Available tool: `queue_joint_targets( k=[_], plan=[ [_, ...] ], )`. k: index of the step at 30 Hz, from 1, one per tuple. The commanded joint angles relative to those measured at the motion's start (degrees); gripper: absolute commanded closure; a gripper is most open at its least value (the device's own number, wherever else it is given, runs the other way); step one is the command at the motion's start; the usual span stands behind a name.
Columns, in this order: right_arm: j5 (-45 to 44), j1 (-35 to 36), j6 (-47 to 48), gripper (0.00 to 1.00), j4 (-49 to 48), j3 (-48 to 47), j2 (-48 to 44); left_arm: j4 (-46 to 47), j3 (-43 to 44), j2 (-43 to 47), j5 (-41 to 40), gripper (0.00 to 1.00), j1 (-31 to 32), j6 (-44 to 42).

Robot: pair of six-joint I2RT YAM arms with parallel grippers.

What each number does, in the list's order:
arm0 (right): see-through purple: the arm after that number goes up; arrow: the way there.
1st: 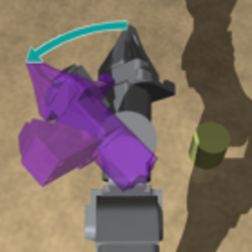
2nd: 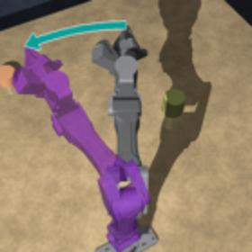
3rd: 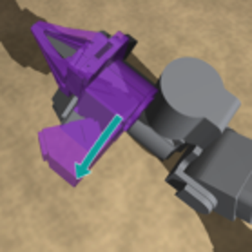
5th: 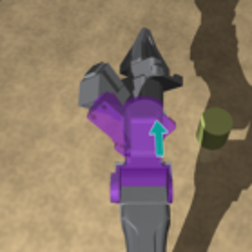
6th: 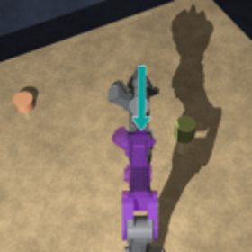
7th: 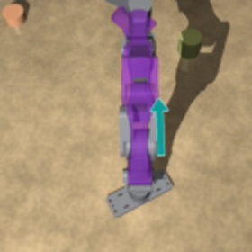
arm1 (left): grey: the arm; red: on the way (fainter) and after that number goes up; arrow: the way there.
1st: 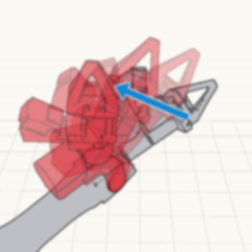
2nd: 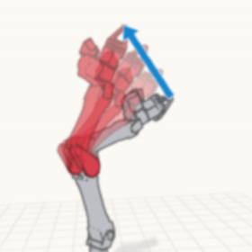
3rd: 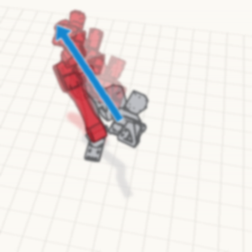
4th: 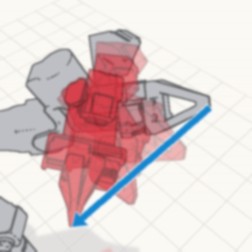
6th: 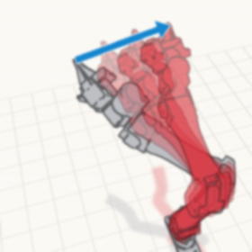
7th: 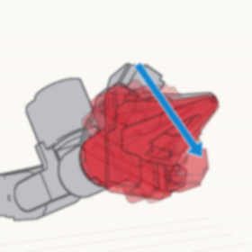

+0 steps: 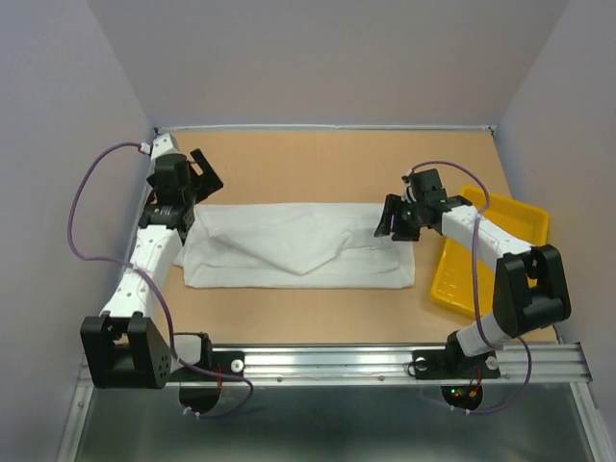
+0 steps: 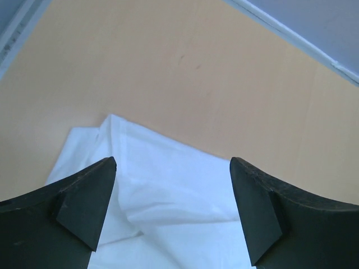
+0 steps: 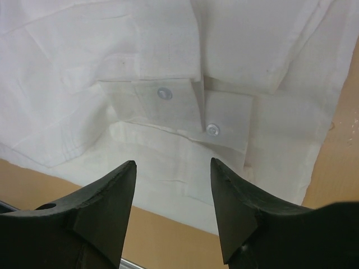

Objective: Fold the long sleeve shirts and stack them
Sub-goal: Fold the shirt

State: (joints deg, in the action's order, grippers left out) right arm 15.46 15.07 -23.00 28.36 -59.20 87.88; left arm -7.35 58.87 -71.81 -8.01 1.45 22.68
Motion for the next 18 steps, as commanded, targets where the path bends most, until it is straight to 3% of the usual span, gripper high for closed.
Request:
queue_joint_targets(
  k=[1, 9, 18],
  plan=[
    [-1.40, 0.22, -6.42, 0.41, -11.47, 3.82, -4.20, -1.97, -7.69, 3.94, 1.94, 0.07, 0.83, 3.86],
    [-3.86, 0.22, -14.60, 0.45, -19.30, 7.52, -2.19, -1.08, -13.69, 2.91, 4.14, 0.08, 2.50, 2.55],
    [-5.71, 0.22, -14.44, 0.47, -23.26, 8.31, 2.73, -1.08, -13.43, 1.85, 4.41, 0.08, 2.59, 2.02]
  ],
)
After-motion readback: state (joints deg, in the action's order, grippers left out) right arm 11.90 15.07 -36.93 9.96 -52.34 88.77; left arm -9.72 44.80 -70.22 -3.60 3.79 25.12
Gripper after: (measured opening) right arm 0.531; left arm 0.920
